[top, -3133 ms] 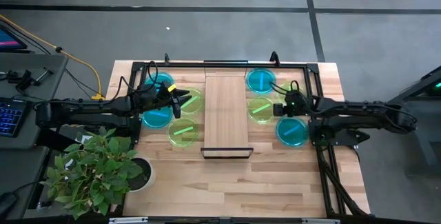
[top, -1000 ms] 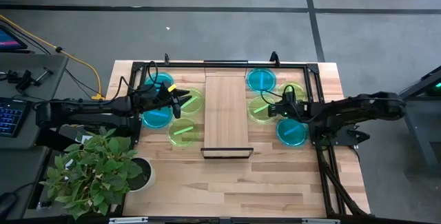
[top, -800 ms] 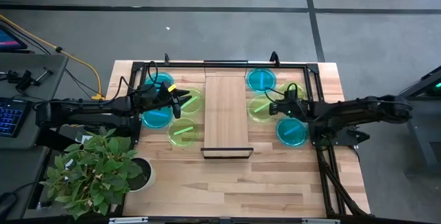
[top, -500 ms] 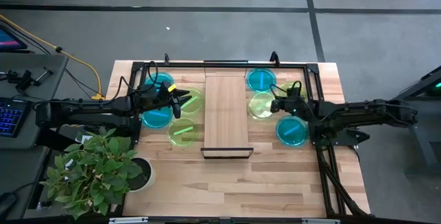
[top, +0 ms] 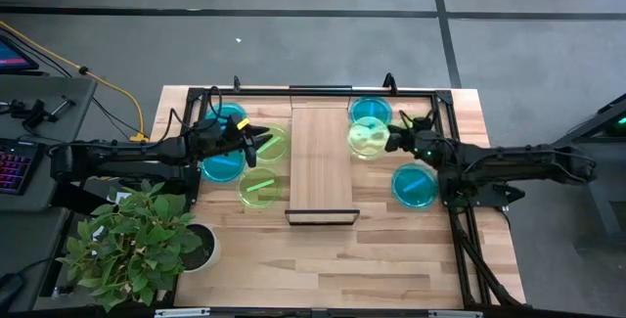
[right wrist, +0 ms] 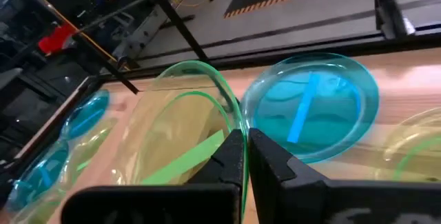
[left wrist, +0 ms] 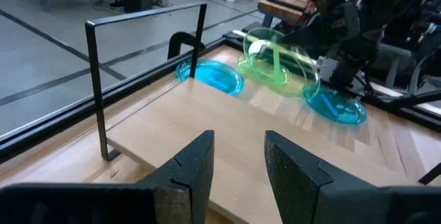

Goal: Place and stack plates onto a shelf
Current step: Put the middle green plate on the shelf

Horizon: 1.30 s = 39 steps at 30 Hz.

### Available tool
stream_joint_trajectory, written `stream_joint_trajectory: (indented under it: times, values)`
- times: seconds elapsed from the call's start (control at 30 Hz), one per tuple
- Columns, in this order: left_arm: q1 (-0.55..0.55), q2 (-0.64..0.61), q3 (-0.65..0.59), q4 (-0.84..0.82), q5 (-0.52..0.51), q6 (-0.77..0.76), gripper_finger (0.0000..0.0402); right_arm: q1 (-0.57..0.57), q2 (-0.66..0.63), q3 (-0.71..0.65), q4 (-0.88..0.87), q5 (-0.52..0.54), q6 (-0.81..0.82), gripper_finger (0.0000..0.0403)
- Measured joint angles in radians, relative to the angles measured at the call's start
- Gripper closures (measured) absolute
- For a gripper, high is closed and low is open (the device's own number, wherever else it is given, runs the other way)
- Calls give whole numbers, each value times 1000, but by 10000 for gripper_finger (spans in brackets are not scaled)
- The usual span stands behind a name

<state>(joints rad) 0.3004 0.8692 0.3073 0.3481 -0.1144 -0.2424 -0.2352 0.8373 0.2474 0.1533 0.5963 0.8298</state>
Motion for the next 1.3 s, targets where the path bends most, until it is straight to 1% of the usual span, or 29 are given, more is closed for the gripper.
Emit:
stream_joint_trajectory:
  times: [0.13, 0.33, 0.43, 0.53, 0.7, 0.9, 1.0, 1.17, 1.3]
  values:
    - [0, 0, 0, 10, 0, 0, 284, -15, 132, 0, 117, 0, 7, 403]
    - [0, 0, 0, 49, 0, 0, 284, -42, 391, 0, 473, -58, 4, 403]
    - [0, 0, 0, 57, 0, 0, 284, -60, 504, 18, 558, -81, 17, 403]
    - [0, 0, 0, 62, 0, 0, 284, -73, 603, 81, 565, -101, 23, 403]
    - [0, 0, 0, 61, 1, 0, 284, -73, 734, 248, 557, -150, -67, 403]
    - [0, 0, 0, 51, 19, 0, 284, -100, 842, 427, 366, -153, -125, 403]
    - [0, 0, 0, 40, 39, -14, 284, -116, 877, 466, 342, -163, -132, 403]
    - [0, 0, 0, 41, 41, -26, 284, -138, 899, 487, 325, -232, -132, 403]
    - [0, 0, 0, 43, 40, -26, 284, -138, 900, 487, 330, -234, -132, 403]
